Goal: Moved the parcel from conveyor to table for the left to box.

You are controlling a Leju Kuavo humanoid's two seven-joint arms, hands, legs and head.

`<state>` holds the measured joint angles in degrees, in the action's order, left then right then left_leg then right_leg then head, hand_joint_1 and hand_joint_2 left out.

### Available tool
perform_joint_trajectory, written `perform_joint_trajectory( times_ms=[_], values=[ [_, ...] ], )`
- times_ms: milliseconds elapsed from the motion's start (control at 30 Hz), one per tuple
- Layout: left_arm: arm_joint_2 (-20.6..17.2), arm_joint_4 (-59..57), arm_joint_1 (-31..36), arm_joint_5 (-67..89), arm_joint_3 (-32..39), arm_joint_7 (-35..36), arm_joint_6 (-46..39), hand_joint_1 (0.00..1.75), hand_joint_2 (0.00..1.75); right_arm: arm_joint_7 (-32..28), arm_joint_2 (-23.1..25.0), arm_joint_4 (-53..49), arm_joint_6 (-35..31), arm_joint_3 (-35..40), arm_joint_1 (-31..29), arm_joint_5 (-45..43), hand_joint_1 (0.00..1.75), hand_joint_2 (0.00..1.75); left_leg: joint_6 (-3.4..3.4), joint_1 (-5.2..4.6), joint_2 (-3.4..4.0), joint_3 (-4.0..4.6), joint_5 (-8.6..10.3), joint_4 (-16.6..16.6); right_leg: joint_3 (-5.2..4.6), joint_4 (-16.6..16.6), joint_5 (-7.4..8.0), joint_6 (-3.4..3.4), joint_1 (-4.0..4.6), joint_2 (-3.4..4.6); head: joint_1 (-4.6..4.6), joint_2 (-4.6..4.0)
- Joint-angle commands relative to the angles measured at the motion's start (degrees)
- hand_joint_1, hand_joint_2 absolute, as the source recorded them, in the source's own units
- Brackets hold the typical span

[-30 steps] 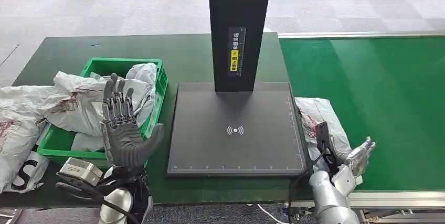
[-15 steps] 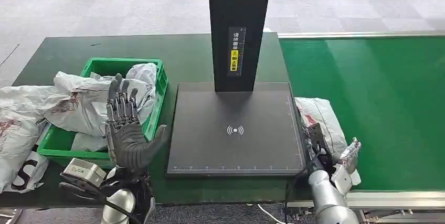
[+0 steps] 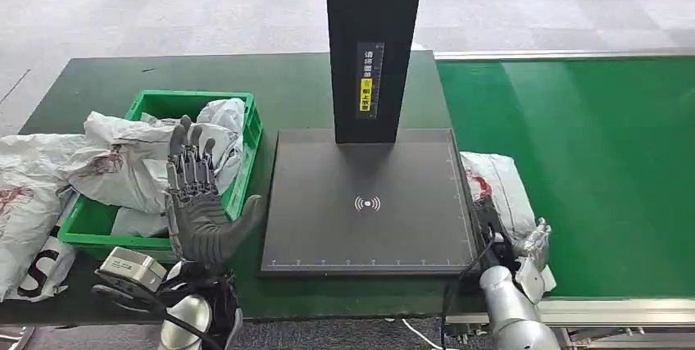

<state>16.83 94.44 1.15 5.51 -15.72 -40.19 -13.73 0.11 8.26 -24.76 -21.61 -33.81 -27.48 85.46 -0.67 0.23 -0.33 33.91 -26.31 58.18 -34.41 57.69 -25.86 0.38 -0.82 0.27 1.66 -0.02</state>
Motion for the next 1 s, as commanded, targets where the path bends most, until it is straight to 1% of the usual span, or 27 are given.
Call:
perform_joint_trajectory(
  times_ms=[33, 100, 200, 333, 533, 600, 700, 733, 833, 867, 900, 967, 1000],
  values=[
    [-1.4, -2.5, 0.1, -0.1, -1.9, 0.2, -0.5, 0.0, 1.75, 0.6, -1.1, 5.2, 2.7, 2.1, -1.9, 0.5, 1.75, 1.75, 0.0, 0.0, 0.04, -0.11, 0.0, -0.1, 0.11, -0.1, 0.01, -0.02, 0.01, 0.01, 0.0, 0.0],
    [-1.4, -2.2, -0.2, 0.0, -2.0, 0.2, -0.6, 0.0, 1.75, 0.4, -1.0, 5.2, 3.0, 2.3, -1.9, 0.5, 1.75, 1.75, 0.0, 0.01, 0.06, -0.26, 0.01, -0.2, 0.25, -0.2, 0.02, -0.04, 0.03, 0.0, 0.0, 0.0],
    [-1.4, -2.2, -0.2, 0.0, -2.0, 0.2, -0.6, 0.0, 1.75, 0.4, -1.0, 5.2, 3.0, 2.3, -1.9, 0.5, 1.75, 1.75, 0.01, 0.0, 0.07, -0.12, 0.0, -0.1, 0.11, -0.1, 0.02, -0.02, 0.01, 0.03, 0.0, 0.0],
    [-1.4, -2.2, -0.3, 0.0, -2.0, 0.2, -0.7, 0.0, 1.75, 0.4, -0.9, 4.9, 3.0, 2.4, -1.9, 0.3, 1.75, 1.75, 0.01, 0.02, 0.2, -0.25, 0.01, -0.1, 0.2, -0.2, 0.06, -0.03, 0.04, 0.15, 0.0, 0.0],
    [-1.3, -2.4, -0.2, 0.0, -1.9, 0.2, -0.7, 0.0, 1.75, -0.2, -0.9, 4.3, 2.2, 2.4, -1.5, -0.5, 1.75, 1.75, -0.01, 0.01, 0.09, -0.2, 0.01, -0.1, 0.14, -0.1, 0.03, -0.01, 0.02, 0.05, 0.0, 0.0],
    [-1.3, -2.2, -0.3, 0.0, -1.8, 0.2, -0.7, 0.0, 1.75, -1.0, -0.7, 3.7, 1.0, 2.3, -1.4, -1.0, 1.75, 1.75, -0.01, 0.04, 0.06, -0.32, 0.02, -0.2, 0.3, -0.2, 0.03, -0.03, 0.06, 0.01, 0.0, 0.0],
    [-1.3, -2.2, -0.3, 0.0, -1.8, 0.2, -0.7, 0.0, 1.75, -1.0, -0.7, 3.7, 1.0, 2.3, -1.4, -1.0, 1.75, 1.75, -0.01, 0.01, 0.1, -0.23, -0.01, -0.1, 0.19, -0.1, 0.01, -0.01, 0.03, 0.08, 0.0, 0.0],
    [-1.3, -2.2, -0.3, 0.0, -1.8, 0.2, -0.7, 0.0, 1.75, -1.0, -0.7, 3.7, 1.0, 2.3, -1.4, -1.0, 1.75, 1.75, 0.0, 0.01, 0.11, -0.33, -0.02, -0.2, 0.29, -0.2, 0.01, -0.02, 0.04, 0.08, 0.0, 0.0],
    [-1.3, -2.2, -0.3, 0.0, -1.8, 0.2, -0.7, 0.0, 1.75, -1.0, -0.7, 3.7, 1.0, 2.3, -1.4, -1.0, 1.75, 1.75, 0.0, 0.01, 0.06, -0.17, -0.01, -0.1, 0.15, -0.1, 0.01, 0.0, 0.03, 0.06, 0.0, 0.0],
    [-1.3, -2.2, -0.3, 0.0, -1.8, 0.2, -0.7, 0.0, 1.75, -1.0, -0.7, 3.7, 1.0, 2.3, -1.4, -1.0, 1.75, 1.75, 0.0, 0.02, 0.06, -0.25, -0.01, -0.1, 0.25, -0.2, 0.0, -0.02, 0.04, 0.04, 0.0, 0.0],
    [-1.3, -2.1, -0.5, 0.2, -1.9, 0.2, -0.9, 0.0, 1.75, -2.5, -0.3, 3.0, -0.5, 2.0, -1.4, -1.9, 1.75, 1.75, 0.0, 0.01, 0.06, -0.17, -0.01, -0.1, 0.15, -0.1, 0.01, -0.01, 0.02, 0.05, 0.0, 0.0],
    [-1.4, -1.7, -0.9, 0.3, -1.9, 0.2, -1.3, 0.0, 1.75, -5.7, 0.5, 1.3, -3.5, 1.6, -1.4, -3.8, 1.75, 1.75, 0.0, 0.01, 0.11, -0.29, 0.0, -0.2, 0.26, -0.2, 0.03, -0.03, 0.03, 0.08, 0.0, 0.0],
    [-1.6, -1.4, -1.2, 0.3, -2.1, 0.2, -1.6, 0.0, 1.75, -8.8, 1.3, -0.6, -5.3, 1.2, -1.3, -5.9, 1.75, 1.75, 0.0, 0.0, 0.1, -0.17, -0.01, -0.1, 0.14, -0.1, 0.02, -0.01, 0.0, 0.09, 0.0, 0.0]
  ],
)
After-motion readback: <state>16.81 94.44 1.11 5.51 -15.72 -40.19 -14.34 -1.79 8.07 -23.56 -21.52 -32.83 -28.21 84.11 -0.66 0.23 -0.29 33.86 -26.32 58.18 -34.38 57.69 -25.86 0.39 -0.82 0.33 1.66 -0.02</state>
